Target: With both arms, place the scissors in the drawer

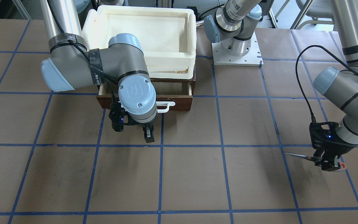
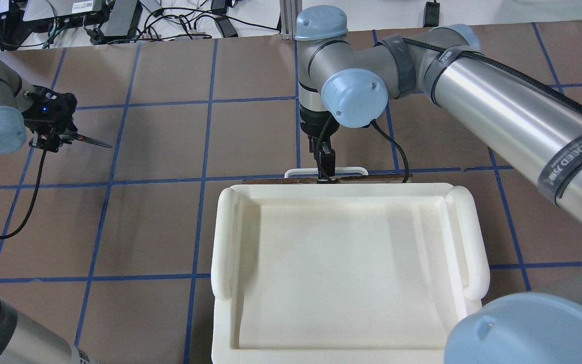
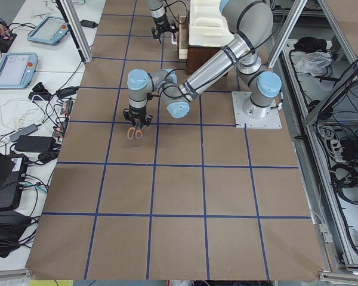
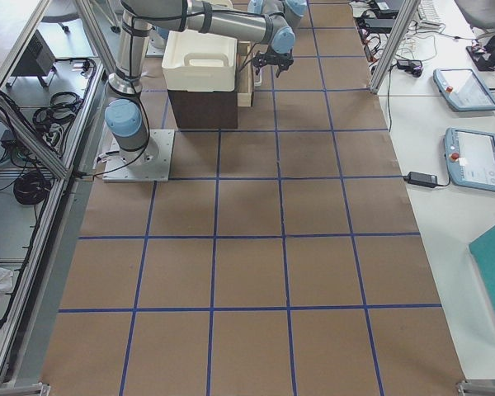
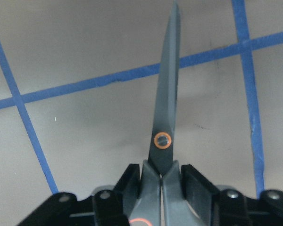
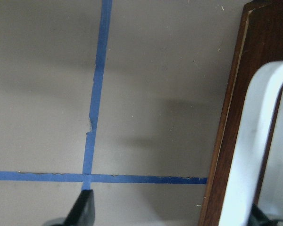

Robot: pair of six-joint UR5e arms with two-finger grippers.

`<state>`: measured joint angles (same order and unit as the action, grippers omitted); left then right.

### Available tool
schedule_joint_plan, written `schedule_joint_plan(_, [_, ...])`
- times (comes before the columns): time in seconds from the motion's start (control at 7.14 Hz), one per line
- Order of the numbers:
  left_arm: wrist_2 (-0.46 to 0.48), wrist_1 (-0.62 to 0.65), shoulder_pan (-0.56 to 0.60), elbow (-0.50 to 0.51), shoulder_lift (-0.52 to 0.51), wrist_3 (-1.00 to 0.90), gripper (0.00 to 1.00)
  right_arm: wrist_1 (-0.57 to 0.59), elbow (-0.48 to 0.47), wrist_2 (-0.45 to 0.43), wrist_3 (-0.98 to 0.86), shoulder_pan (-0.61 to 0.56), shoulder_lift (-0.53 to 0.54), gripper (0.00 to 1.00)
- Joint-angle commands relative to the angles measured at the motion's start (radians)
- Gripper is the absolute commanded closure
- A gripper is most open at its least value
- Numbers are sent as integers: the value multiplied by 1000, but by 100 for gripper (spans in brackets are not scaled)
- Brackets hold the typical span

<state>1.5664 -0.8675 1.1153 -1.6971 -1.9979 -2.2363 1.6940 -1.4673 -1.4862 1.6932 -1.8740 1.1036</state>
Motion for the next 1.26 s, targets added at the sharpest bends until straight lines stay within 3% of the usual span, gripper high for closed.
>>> schedule_joint_plan(0.0, [6,-27,40,-1,36,49,100,3,30,-2,-30,4,-21,0])
schedule_joint_plan(0.56, [9,-42,147,-1,53,81,100,3,76,-2,-90,12,-36,0])
schedule_joint_plan(1.12, [12,-131,169,-1,74,162,100,26,110,1,-121,27,-67,0])
